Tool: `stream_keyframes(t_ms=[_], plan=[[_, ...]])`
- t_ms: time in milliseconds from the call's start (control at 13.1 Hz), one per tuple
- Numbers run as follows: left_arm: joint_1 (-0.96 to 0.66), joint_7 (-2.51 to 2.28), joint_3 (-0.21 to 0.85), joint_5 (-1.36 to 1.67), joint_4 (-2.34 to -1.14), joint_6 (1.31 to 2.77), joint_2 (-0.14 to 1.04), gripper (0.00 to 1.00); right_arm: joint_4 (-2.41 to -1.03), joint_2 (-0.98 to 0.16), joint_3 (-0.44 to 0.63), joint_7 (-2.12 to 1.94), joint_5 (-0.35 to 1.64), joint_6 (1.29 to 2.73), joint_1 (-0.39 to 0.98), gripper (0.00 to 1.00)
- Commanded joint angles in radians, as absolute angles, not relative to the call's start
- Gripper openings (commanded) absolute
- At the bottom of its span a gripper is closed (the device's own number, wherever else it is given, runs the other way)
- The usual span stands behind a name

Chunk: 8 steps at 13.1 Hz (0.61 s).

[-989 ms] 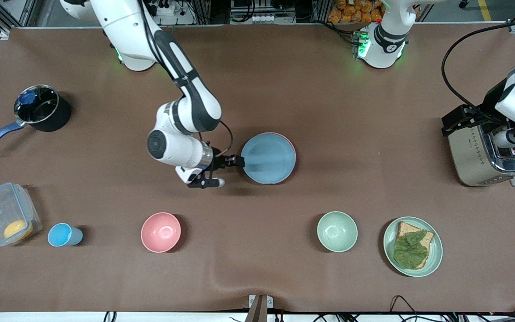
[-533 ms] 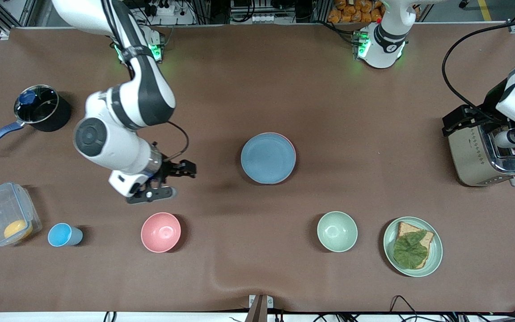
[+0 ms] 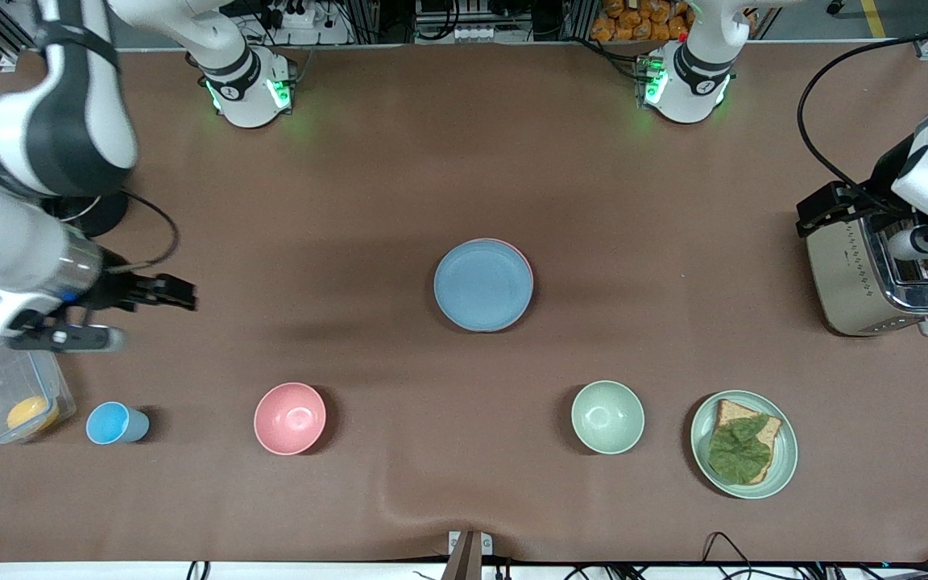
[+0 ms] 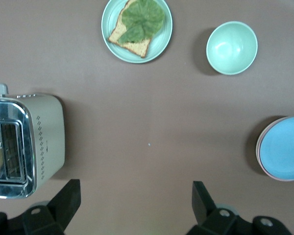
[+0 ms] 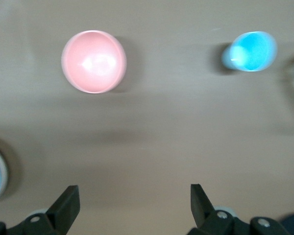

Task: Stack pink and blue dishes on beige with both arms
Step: 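Open the right gripper and withdraw it toward the saucepan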

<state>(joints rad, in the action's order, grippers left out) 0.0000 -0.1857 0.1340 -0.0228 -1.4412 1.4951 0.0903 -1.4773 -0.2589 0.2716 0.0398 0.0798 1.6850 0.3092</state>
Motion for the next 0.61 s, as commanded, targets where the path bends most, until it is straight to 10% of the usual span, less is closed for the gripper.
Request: stream_keyframes(t_ms=[0, 533], plan=[[-0.002, -0.120, 0.130, -0.006, -1.460, 1.465, 0.043, 1.00, -1.500, -0.128, 0.039, 0.054, -0.072, 1.667, 0.100, 1.00], [0.008, -0.117, 0.132, -0.003, -1.509, 1.474, 0.006, 1.00, -1.626, 0.015, 0.032, 0.038, 0.005, 1.654, -0.002, 1.00]])
